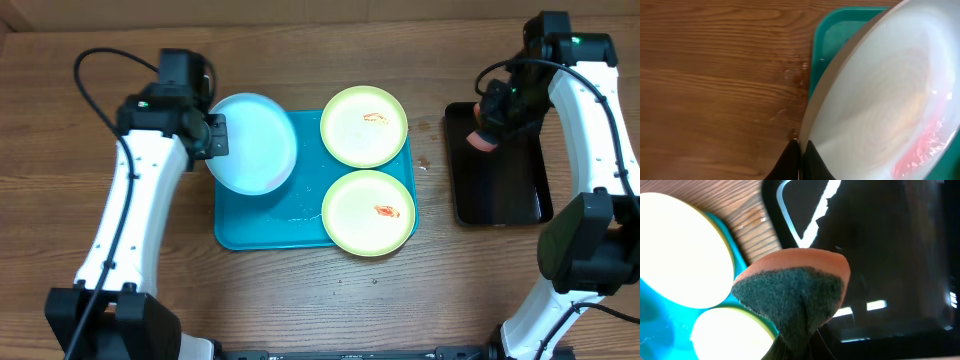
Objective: Clean dirty plates on tray and stack at the side
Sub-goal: 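Lift the white plate with the left gripper and move it left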
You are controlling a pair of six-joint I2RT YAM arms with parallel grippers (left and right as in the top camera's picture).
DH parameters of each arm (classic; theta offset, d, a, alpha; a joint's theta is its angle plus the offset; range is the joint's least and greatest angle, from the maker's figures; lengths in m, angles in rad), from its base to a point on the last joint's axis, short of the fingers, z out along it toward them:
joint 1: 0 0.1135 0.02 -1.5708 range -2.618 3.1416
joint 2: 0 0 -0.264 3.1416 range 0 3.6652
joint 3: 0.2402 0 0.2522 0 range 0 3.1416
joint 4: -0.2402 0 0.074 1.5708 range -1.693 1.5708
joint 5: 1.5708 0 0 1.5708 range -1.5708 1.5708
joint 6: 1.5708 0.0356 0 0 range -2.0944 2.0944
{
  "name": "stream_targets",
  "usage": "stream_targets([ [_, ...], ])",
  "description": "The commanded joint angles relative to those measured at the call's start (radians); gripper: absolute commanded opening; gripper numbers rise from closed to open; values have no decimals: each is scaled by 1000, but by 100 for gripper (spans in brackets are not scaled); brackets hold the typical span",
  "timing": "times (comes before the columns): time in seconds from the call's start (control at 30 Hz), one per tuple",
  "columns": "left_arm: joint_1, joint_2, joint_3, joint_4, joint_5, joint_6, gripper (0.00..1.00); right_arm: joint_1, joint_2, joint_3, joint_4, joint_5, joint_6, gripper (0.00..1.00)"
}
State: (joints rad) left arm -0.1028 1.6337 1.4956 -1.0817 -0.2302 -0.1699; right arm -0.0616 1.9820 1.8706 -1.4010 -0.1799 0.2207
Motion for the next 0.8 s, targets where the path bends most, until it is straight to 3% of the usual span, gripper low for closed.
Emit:
stream_targets([
  [0.0,-106,-18,16,-19,-365,-140,4,35,-5,3,21,-50,-39,4],
  [0.2,-276,-12,16,-67,-708,-318,4,42,-5,3,28,-50,-39,4],
  [0.33,-355,-12,16,-91,-863,-388,4,42,-5,3,27,-50,-39,4],
  [0.77,-498,-13,16,-84,-1208,-446,4,42,-5,3,27,-50,-39,4],
])
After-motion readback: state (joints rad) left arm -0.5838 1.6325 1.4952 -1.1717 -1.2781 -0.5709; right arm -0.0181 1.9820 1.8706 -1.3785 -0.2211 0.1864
